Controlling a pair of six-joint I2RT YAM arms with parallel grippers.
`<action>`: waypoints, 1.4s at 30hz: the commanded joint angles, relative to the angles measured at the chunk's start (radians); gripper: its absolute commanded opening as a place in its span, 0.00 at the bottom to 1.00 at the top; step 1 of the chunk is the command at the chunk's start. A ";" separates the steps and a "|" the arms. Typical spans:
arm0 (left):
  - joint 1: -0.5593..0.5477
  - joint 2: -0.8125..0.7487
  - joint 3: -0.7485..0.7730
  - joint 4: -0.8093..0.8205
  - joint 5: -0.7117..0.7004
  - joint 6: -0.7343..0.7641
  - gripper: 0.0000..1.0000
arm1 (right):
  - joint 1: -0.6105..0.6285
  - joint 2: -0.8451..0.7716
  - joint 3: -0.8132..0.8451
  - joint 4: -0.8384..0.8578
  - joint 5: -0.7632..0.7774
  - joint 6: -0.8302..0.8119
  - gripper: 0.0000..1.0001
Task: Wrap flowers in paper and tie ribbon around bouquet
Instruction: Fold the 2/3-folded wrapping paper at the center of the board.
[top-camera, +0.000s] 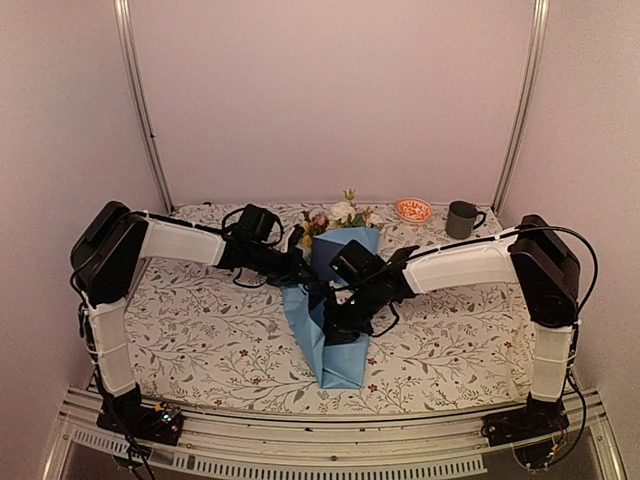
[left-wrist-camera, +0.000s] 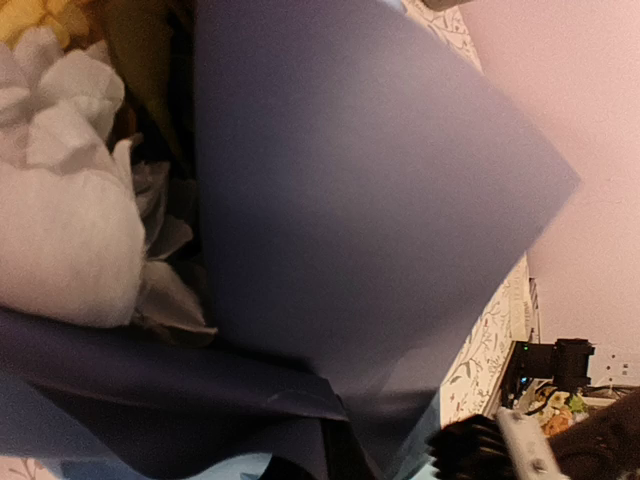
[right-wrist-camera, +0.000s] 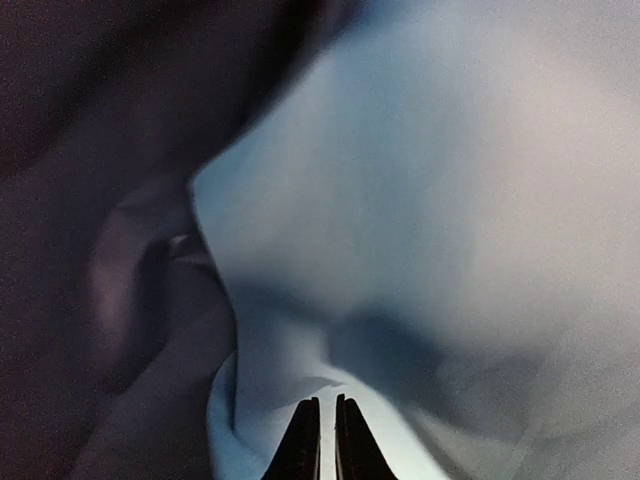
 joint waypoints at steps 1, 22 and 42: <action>-0.019 0.043 0.019 -0.032 -0.030 0.030 0.00 | -0.039 -0.111 -0.057 0.048 -0.067 0.002 0.10; -0.124 -0.020 0.168 -0.201 -0.179 0.106 0.00 | -0.331 -0.012 -0.089 0.080 -0.161 -0.120 0.33; -0.212 0.166 0.417 -0.272 -0.109 0.111 0.00 | -0.331 -0.074 -0.119 0.169 -0.202 -0.071 0.31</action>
